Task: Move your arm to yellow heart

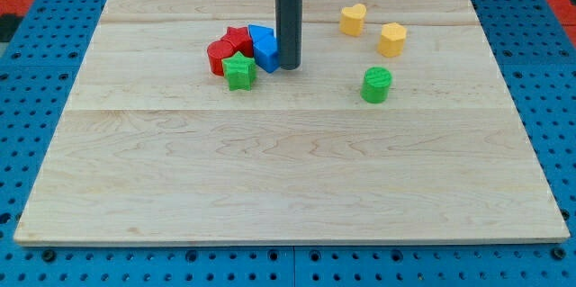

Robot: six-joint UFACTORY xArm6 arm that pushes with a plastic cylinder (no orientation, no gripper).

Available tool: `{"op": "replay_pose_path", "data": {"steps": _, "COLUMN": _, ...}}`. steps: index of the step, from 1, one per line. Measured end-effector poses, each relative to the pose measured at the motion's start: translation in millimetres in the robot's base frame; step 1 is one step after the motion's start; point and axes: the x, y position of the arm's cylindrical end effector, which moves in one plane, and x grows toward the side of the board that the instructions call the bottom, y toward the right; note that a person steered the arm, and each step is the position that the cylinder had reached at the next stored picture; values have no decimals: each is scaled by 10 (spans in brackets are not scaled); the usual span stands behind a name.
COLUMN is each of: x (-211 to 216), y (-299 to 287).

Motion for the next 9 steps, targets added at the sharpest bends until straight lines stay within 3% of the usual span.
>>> {"op": "replay_pose_path", "data": {"steps": 1, "x": -186, "y": 447}}
{"op": "replay_pose_path", "data": {"steps": 2, "x": -490, "y": 521}}
{"op": "replay_pose_path", "data": {"steps": 4, "x": -485, "y": 471}}
{"op": "replay_pose_path", "data": {"steps": 5, "x": -515, "y": 123}}
{"op": "replay_pose_path", "data": {"steps": 6, "x": -909, "y": 42}}
{"op": "replay_pose_path", "data": {"steps": 7, "x": -1216, "y": 585}}
{"op": "replay_pose_path", "data": {"steps": 8, "x": -1235, "y": 1368}}
{"op": "replay_pose_path", "data": {"steps": 9, "x": -981, "y": 1467}}
